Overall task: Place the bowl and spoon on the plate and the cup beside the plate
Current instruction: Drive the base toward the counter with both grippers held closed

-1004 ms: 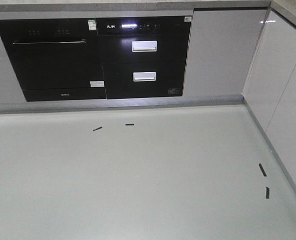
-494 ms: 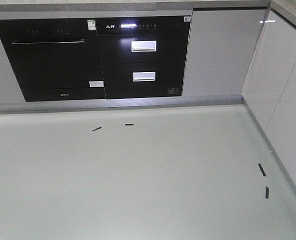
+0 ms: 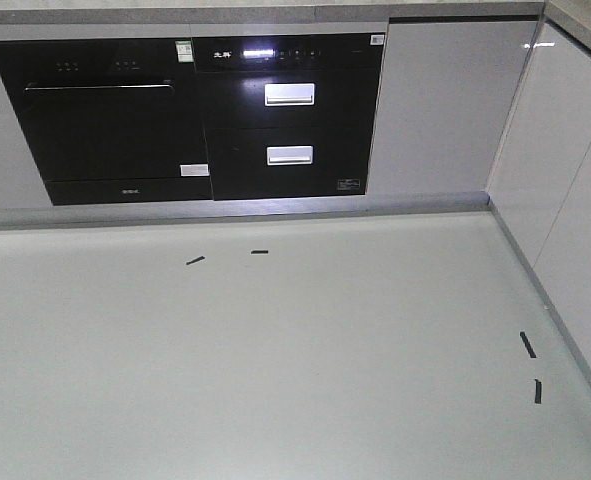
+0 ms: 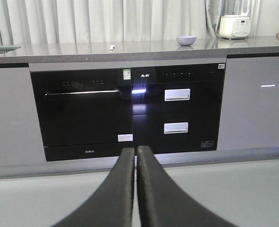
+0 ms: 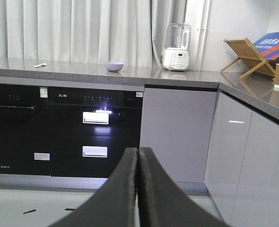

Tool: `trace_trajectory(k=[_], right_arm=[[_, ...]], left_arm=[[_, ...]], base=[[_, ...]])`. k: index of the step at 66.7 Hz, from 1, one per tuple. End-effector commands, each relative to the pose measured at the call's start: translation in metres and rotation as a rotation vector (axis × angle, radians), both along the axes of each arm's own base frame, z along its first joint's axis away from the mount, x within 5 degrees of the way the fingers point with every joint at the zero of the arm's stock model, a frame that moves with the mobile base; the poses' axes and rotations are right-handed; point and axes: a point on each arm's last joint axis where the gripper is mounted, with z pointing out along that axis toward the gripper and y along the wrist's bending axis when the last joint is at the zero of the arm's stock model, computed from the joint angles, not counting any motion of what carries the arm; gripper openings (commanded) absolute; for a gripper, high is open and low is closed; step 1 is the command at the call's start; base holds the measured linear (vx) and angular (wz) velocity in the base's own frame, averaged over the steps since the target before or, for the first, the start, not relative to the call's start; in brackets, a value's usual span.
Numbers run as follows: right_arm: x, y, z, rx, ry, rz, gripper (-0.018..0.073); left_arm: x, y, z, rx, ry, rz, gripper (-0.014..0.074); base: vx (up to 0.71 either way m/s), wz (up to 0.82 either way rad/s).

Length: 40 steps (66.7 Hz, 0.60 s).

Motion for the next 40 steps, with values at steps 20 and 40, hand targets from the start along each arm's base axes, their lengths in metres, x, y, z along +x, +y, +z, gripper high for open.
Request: trace_trajectory(k=[20, 40], right_arm=[[-0.0010, 0.0007, 0.0020, -0.009, -0.073, 0.008, -0.0005], [-0.0010, 0.0007, 0.0020, -0.009, -0.073, 0.008, -0.0005]], left_arm=[[0.0014, -0.0004, -0.0043, -0.009, -0.036, -0.005, -0.0006], [0.0014, -0.0004, -0.0043, -0.009, -0.036, -0.005, -0.0006]], base=[[0.08, 0.02], [0.13, 0.01]])
